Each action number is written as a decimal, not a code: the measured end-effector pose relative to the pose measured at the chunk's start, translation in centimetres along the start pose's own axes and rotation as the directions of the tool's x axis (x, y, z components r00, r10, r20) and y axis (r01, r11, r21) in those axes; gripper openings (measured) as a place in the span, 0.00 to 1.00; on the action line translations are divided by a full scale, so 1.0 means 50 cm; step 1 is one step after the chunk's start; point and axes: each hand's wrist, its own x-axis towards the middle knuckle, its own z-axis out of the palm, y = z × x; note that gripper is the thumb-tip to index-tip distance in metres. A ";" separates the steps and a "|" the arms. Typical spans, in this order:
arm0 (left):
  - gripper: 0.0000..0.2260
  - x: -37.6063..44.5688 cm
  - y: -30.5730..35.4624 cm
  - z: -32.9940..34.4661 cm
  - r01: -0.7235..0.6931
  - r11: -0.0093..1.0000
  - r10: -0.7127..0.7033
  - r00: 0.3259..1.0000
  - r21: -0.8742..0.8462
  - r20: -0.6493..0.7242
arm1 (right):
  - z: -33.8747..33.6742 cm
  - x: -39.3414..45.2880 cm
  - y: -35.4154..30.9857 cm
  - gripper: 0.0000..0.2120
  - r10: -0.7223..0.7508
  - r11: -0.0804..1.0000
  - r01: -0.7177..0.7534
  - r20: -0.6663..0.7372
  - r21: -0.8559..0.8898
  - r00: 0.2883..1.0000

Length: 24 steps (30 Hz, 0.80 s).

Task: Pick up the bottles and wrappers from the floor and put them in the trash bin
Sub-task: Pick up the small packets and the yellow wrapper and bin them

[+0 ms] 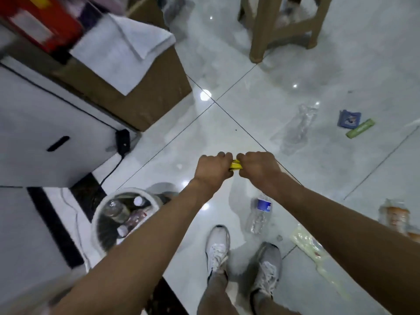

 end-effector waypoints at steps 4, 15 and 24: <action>0.16 -0.190 -0.066 -0.116 0.197 0.973 -0.189 0.980 -0.124 0.069 | -0.156 -0.095 -0.137 0.08 -0.118 0.993 0.117 0.057 0.023 0.991; 0.28 -0.651 -0.285 -0.108 0.643 0.661 -0.583 0.765 -0.388 0.274 | -0.211 -0.230 -0.590 0.27 -0.401 0.912 0.384 0.115 0.142 0.909; 0.33 -0.626 -0.488 0.148 0.682 0.563 -0.632 0.719 -0.468 0.288 | 0.019 -0.064 -0.796 0.30 -0.166 0.880 0.130 0.040 0.458 0.985</action>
